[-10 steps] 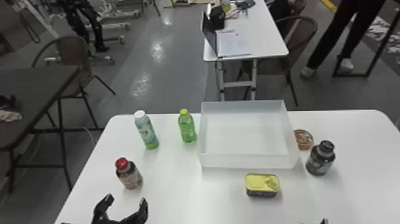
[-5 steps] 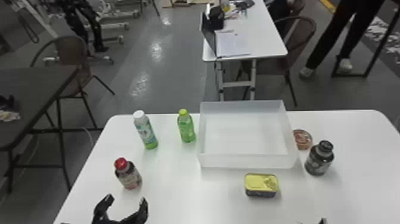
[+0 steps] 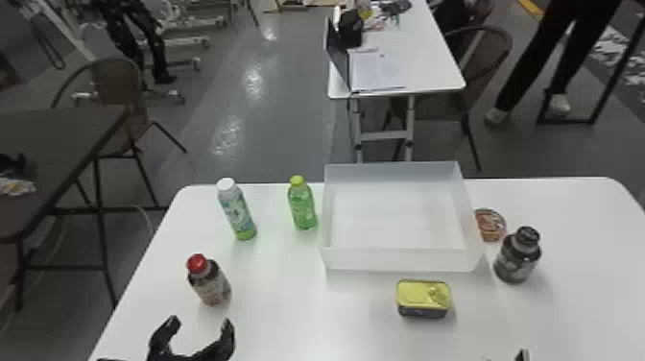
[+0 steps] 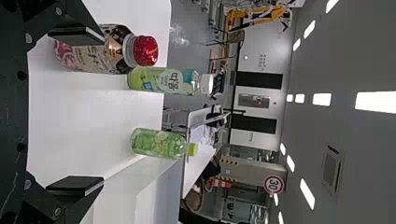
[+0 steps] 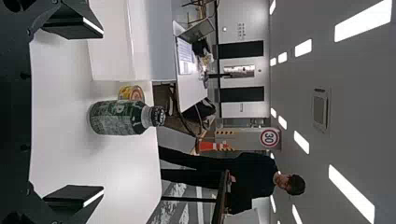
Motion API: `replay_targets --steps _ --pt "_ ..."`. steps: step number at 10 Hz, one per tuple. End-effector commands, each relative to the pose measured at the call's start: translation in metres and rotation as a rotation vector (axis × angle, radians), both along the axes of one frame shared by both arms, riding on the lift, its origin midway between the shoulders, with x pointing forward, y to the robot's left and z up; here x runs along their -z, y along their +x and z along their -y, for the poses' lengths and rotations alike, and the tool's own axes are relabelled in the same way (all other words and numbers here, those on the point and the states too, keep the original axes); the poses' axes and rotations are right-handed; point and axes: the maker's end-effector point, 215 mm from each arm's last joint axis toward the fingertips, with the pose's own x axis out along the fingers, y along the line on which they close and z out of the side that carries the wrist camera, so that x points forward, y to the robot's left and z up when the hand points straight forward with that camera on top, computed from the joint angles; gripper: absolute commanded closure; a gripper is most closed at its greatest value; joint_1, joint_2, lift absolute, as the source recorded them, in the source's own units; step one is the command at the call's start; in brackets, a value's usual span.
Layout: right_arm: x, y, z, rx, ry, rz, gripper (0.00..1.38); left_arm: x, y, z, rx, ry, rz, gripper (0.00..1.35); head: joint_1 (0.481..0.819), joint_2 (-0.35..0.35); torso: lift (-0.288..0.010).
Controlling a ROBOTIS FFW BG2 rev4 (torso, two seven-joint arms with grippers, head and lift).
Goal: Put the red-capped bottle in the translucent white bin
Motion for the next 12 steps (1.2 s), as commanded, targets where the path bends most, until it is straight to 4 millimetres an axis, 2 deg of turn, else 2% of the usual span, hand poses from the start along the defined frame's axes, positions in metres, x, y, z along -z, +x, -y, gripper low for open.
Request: replay_targets --steps 1,3,7,8,10,12 --pt "-0.001 0.002 0.0 -0.002 0.001 0.003 0.12 0.004 0.003 -0.014 -0.027 0.009 -0.007 0.23 0.695 0.194 -0.018" --pt "0.0 0.002 -0.001 -0.004 0.002 0.001 0.12 0.012 0.008 -0.038 -0.064 0.016 -0.024 0.23 0.695 0.225 -0.018" --pt "0.001 0.004 -0.002 -0.009 0.007 0.001 0.12 0.037 0.011 -0.064 -0.103 0.023 -0.078 0.23 0.695 0.276 -0.018" --pt "0.001 0.004 -0.003 -0.01 0.008 0.001 0.12 0.041 0.019 -0.067 -0.091 0.015 -0.082 0.23 0.695 0.286 -0.018" --pt "0.001 0.008 -0.004 -0.019 0.011 0.006 0.12 0.04 0.046 -0.072 0.003 0.053 -0.088 0.23 0.695 0.288 -0.018" --pt "0.002 0.008 -0.006 -0.02 0.014 0.005 0.12 0.046 0.048 -0.086 -0.012 0.083 -0.117 0.23 0.695 0.29 -0.018"
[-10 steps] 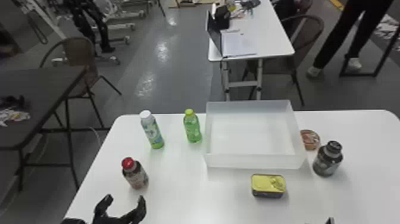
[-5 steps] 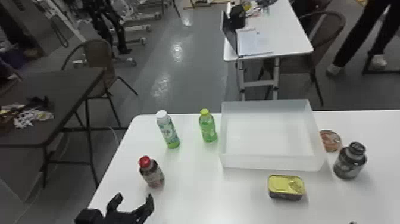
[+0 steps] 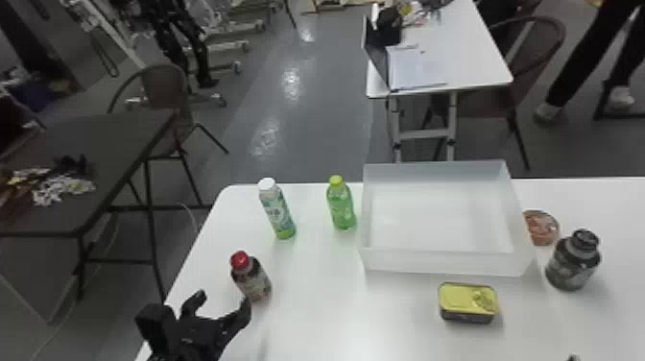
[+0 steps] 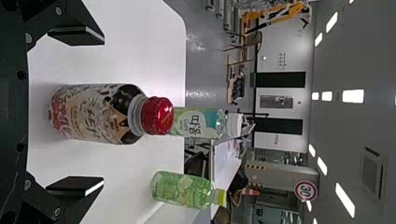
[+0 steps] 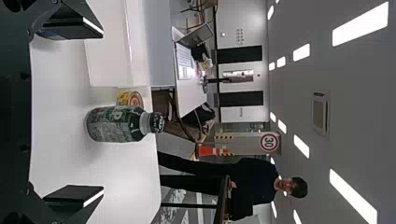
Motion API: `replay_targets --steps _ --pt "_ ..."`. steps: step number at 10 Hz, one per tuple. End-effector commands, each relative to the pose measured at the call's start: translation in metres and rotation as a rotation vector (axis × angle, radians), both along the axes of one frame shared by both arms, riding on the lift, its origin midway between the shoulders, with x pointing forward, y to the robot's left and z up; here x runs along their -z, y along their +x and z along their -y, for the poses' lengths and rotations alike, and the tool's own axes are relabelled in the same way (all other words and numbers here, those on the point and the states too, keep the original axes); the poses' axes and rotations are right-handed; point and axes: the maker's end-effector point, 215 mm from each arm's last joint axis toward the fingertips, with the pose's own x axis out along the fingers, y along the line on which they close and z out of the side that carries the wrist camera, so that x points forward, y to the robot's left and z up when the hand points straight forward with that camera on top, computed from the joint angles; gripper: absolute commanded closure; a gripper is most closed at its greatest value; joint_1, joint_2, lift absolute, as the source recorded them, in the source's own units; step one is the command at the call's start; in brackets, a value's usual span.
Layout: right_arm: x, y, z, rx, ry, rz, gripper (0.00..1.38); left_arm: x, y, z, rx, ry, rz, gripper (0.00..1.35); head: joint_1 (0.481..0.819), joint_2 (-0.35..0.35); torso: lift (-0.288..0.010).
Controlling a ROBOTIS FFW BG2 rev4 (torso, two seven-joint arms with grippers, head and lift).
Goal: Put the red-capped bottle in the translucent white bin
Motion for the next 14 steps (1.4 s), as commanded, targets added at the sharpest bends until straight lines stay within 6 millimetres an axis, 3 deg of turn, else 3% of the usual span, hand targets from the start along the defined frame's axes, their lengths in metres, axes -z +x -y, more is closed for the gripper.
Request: replay_targets --steps 1,5,8,9,11,14 --pt "0.002 0.0 -0.002 0.0 0.007 -0.004 0.12 0.01 0.003 -0.011 -0.019 0.012 -0.027 0.23 0.695 0.302 -0.018" --pt "0.001 0.005 -0.006 -0.014 0.015 0.003 0.12 0.025 0.037 -0.017 0.102 0.034 -0.089 0.23 0.695 0.315 -0.018" --pt "0.002 0.005 -0.007 -0.019 0.017 0.0 0.12 0.034 0.064 0.005 0.242 0.051 -0.135 0.23 0.695 0.301 -0.018" --pt "0.002 0.006 -0.008 -0.021 0.019 0.001 0.12 0.033 0.068 0.009 0.25 0.057 -0.136 0.29 0.695 0.287 -0.018" --pt "0.003 0.005 -0.008 -0.018 0.024 -0.002 0.12 0.037 0.064 0.006 0.242 0.057 -0.145 0.8 0.695 0.277 -0.018" --pt "0.006 0.004 -0.007 -0.013 0.035 -0.008 0.12 0.029 0.068 0.016 0.245 0.034 -0.116 0.83 0.695 0.277 -0.018"
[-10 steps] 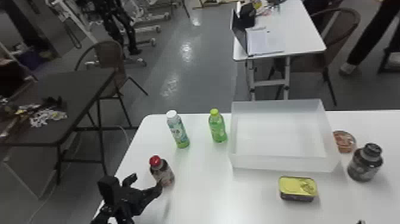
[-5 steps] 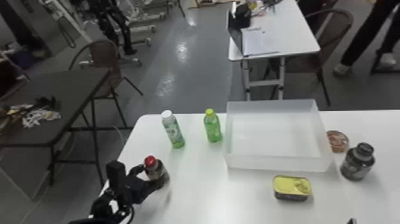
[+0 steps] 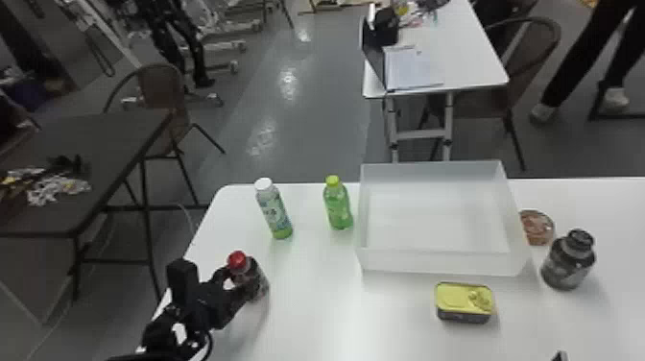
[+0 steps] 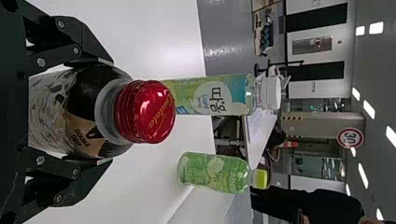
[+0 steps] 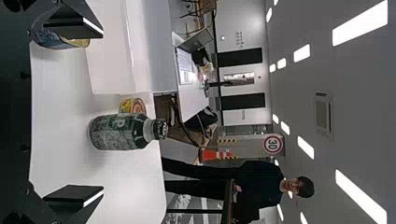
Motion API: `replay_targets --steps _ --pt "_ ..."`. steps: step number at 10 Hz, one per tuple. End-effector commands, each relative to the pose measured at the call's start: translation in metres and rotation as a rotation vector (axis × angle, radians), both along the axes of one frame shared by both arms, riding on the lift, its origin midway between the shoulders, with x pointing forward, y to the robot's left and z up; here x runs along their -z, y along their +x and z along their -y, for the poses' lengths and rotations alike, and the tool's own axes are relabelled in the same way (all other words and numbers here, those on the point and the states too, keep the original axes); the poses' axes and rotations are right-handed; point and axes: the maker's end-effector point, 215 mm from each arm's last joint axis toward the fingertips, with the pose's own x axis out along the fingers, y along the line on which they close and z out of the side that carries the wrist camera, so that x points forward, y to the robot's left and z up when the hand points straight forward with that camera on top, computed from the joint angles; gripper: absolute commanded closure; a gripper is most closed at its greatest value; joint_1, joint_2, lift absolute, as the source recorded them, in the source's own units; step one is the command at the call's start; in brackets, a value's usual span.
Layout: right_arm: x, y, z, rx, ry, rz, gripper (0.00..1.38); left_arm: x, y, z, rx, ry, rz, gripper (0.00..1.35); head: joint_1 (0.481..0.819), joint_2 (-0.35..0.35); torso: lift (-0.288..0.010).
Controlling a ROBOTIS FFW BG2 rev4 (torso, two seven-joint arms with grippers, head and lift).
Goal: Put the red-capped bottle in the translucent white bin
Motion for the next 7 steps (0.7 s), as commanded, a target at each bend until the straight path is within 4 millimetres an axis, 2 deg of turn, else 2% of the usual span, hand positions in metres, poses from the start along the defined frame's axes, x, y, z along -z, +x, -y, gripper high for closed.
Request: replay_targets --steps 1,3,5,7 --pt "0.0 0.0 0.0 -0.001 0.0 0.0 0.12 -0.025 0.01 0.016 0.002 -0.022 0.052 0.83 0.695 0.274 -0.018" --pt "0.001 0.0 0.0 0.0 0.003 -0.002 0.12 -0.062 0.031 0.069 0.044 -0.122 0.141 0.83 0.695 0.242 -0.018" --pt "0.001 0.002 -0.001 -0.004 0.004 0.0 0.12 -0.096 0.058 0.134 0.146 -0.218 0.204 0.83 0.695 0.165 -0.018" --pt "0.002 0.003 -0.001 -0.005 0.007 -0.002 0.12 -0.128 0.074 0.192 0.249 -0.282 0.257 0.83 0.695 0.091 -0.018"
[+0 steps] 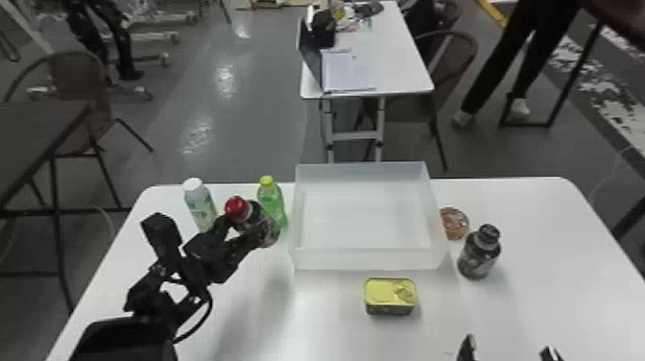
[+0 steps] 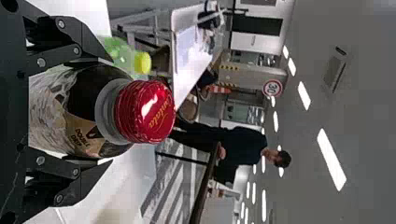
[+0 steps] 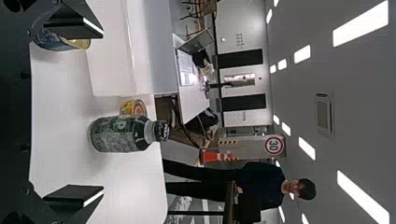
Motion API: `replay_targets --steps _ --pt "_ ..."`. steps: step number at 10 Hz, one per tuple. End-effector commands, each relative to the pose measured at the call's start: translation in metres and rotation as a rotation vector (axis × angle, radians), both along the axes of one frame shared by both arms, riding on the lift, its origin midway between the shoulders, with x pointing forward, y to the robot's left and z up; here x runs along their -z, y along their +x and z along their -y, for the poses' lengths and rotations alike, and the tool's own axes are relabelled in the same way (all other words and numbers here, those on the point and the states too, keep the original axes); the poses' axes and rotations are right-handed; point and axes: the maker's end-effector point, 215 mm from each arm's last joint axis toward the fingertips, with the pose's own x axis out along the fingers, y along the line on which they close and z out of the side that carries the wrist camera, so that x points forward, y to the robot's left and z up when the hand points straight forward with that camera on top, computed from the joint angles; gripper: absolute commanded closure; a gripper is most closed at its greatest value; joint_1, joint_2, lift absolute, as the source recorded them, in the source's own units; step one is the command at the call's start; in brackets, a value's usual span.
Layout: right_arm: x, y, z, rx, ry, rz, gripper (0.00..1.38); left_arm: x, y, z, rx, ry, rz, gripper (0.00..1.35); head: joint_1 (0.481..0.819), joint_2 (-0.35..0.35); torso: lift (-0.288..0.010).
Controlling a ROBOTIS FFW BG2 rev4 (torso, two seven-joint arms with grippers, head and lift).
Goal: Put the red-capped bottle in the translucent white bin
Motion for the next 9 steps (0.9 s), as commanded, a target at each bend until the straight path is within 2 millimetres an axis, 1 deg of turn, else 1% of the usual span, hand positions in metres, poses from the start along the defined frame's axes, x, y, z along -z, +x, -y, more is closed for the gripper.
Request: replay_targets --steps 1,2,3,4,5,6,7,8,9 --pt "0.0 0.001 0.0 0.001 0.002 0.0 0.12 -0.026 0.01 0.042 0.071 -0.052 0.047 0.83 0.695 0.048 -0.018" --pt "0.001 0.001 -0.001 -0.002 0.001 -0.001 0.12 -0.035 0.015 0.065 0.112 -0.063 0.06 0.83 0.695 0.011 -0.018" --pt "0.001 0.002 -0.001 -0.002 0.004 0.0 0.12 -0.033 0.019 0.079 0.139 -0.064 0.053 0.83 0.695 -0.022 -0.018" --pt "0.002 0.002 -0.001 -0.004 0.007 -0.002 0.12 -0.018 0.023 0.088 0.162 -0.043 0.034 0.83 0.695 -0.038 -0.018" --pt "0.003 0.002 -0.001 -0.004 0.009 -0.003 0.12 0.0 0.026 0.094 0.189 -0.015 0.012 0.83 0.695 -0.058 -0.018" --pt "0.002 0.003 -0.001 -0.006 0.009 -0.002 0.12 0.018 0.031 0.095 0.204 0.009 -0.014 0.83 0.695 -0.072 -0.018" --pt "0.003 0.003 -0.002 -0.007 0.009 -0.002 0.12 0.026 0.04 0.099 0.225 0.024 -0.016 0.82 0.695 -0.08 -0.018" --pt "0.003 0.003 -0.002 -0.009 0.009 -0.001 0.12 0.021 0.047 0.102 0.24 0.038 0.0 0.82 0.695 -0.083 -0.018" --pt "0.003 0.003 -0.002 -0.008 0.01 -0.003 0.12 0.014 0.053 0.102 0.232 0.035 0.018 0.79 0.695 -0.085 -0.018"
